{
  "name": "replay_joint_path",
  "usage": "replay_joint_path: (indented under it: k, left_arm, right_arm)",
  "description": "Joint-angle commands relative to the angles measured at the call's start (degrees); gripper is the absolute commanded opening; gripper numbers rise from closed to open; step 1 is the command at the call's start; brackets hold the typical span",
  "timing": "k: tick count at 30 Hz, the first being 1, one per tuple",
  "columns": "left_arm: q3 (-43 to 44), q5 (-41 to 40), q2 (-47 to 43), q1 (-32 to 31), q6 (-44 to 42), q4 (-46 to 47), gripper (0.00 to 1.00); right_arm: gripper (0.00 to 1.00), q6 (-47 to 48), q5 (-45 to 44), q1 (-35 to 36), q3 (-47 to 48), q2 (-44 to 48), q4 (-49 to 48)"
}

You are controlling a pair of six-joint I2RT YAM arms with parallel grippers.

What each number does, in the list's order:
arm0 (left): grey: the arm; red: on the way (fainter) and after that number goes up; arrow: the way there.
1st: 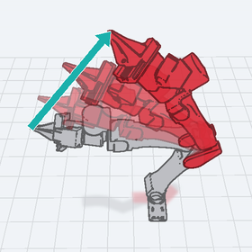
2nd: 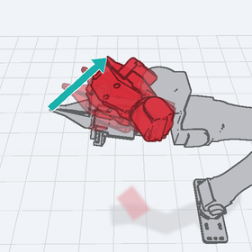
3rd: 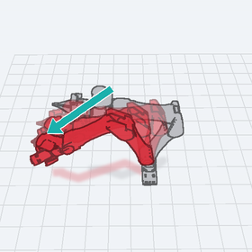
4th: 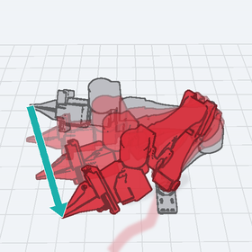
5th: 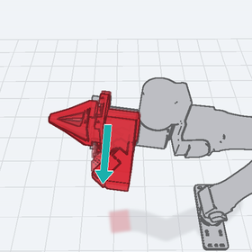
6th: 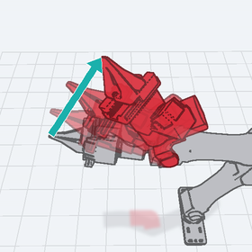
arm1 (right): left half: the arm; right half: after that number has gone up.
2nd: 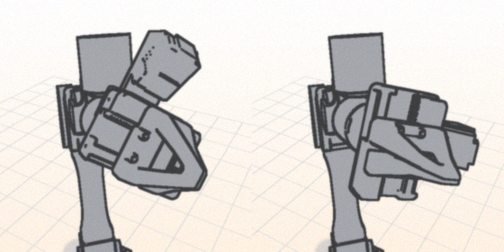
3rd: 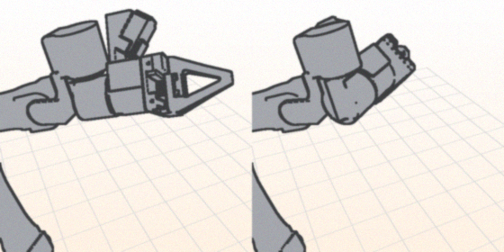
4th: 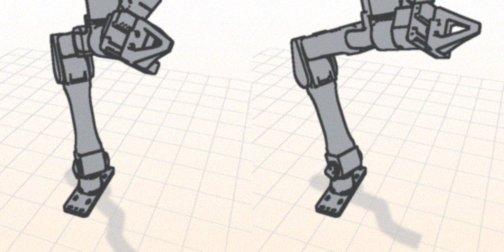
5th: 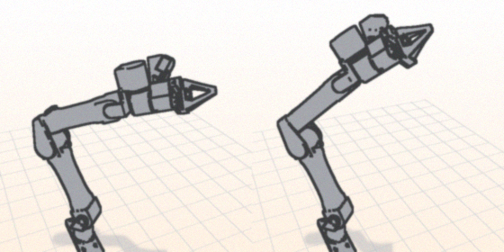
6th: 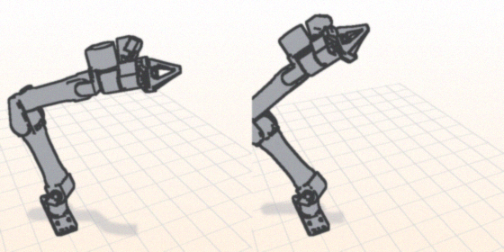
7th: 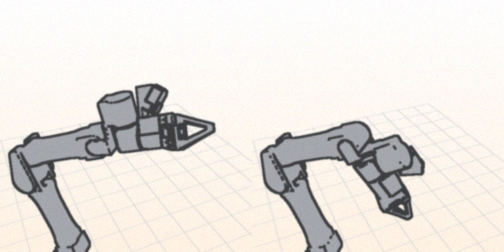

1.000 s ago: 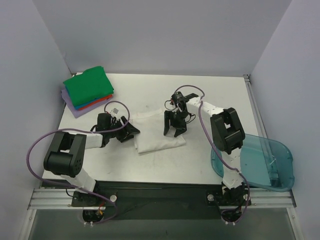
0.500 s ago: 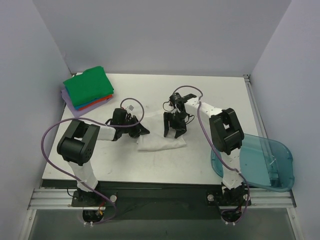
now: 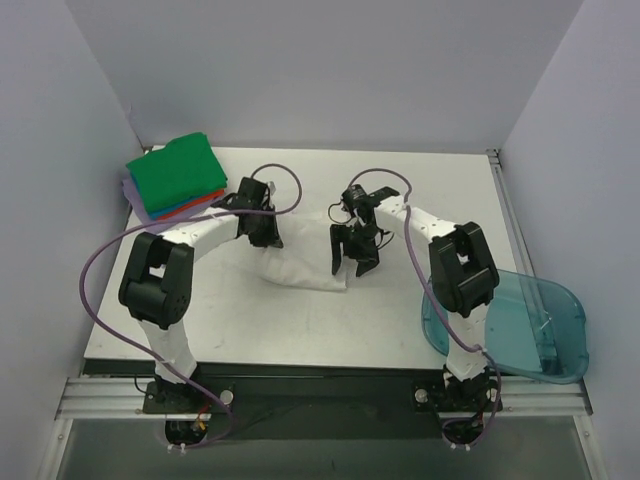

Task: Fold and stack the t-shirts
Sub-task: Put the neatly folded tshirt into the corner of the board with the left arm

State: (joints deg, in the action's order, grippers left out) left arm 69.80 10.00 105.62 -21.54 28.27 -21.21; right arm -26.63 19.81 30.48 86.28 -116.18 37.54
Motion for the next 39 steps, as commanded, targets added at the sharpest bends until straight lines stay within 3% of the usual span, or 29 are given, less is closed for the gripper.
replay_joint_path:
  k: [1,6,13,19,24,28,39]
  left_arm:
    - [7.36,-9.55,1.42,0.8,-9.72,-9.8,0.0]
    - [12.54,-11.84,3.8,0.8,-14.2,-11.66,0.0]
    - [27.12,-17.63,9.94,0.71,-17.99,-20.51,0.0]
    - [43.64,-22.56,16.61,0.88,-18.69,-27.72,0.0]
    - [61.19,-25.02,23.21,1.06,-19.48,-35.02,0.0]
    - [69.92,-25.82,28.57,1.59,-19.48,-37.58,0.0]
    - [71.97,-23.64,26.83,5.8,-19.66,-34.61,0.0]
  right_arm:
    - [0.63,0.35,-3.9,-1.82,-2.42,7.01,6.05]
    - [0.63,-0.35,-4.34,-2.97,-2.96,12.2,9.21]
    - [0.63,3.33,-1.98,-4.37,3.71,13.35,16.77]
    - [0.63,6.94,-1.71,-5.25,9.6,12.65,20.73]
    - [0.63,8.17,-0.56,-6.13,10.66,11.94,21.0]
    - [0.63,8.7,-0.3,-6.75,10.67,11.24,21.08]
    - [0.63,9.41,1.37,-7.19,10.4,10.1,21.0]
